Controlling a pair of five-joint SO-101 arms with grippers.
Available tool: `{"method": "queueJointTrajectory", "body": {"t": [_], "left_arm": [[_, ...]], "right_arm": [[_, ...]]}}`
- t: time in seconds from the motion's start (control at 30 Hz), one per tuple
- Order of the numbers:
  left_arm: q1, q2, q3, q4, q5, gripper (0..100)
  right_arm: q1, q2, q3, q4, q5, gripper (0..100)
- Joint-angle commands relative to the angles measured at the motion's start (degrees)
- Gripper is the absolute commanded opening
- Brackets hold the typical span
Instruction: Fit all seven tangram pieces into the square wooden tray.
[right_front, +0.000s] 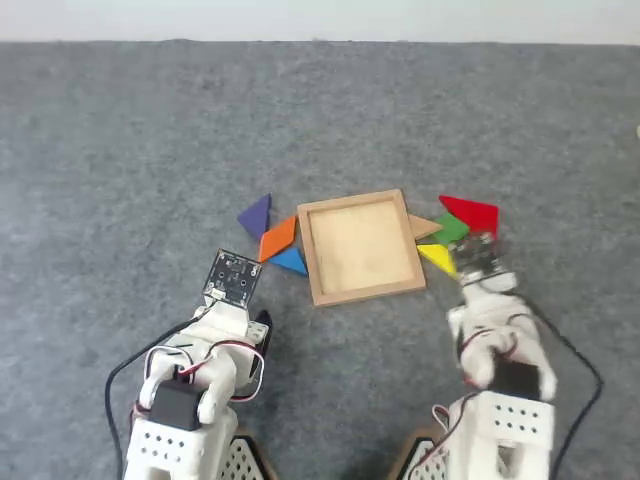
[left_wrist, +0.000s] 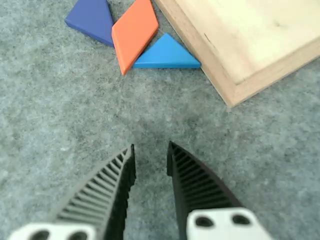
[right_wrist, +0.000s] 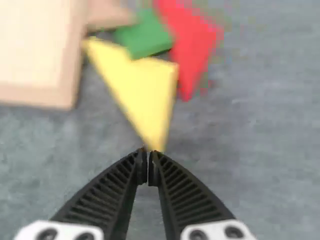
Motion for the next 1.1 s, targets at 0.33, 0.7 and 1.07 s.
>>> {"method": "queueJointTrajectory", "body": {"t": [0.33, 0.7, 1.07], "left_arm": [[-0.2, -1.2, -0.8, 0.3, 0.5, 10], [-0.2, -1.2, -0.8, 0.3, 0.5, 10], [-0.2, -1.2, -0.8, 0.3, 0.5, 10]], "right_arm": [[-9.5, 36.5, -30.9, 7.5, 2.5, 17.2], [-5.9, 72.2, -53.3, -3.4, 0.4, 21.9], [-5.8, 90.2, -70.1, -2.8, 5.6, 22.6]]}}
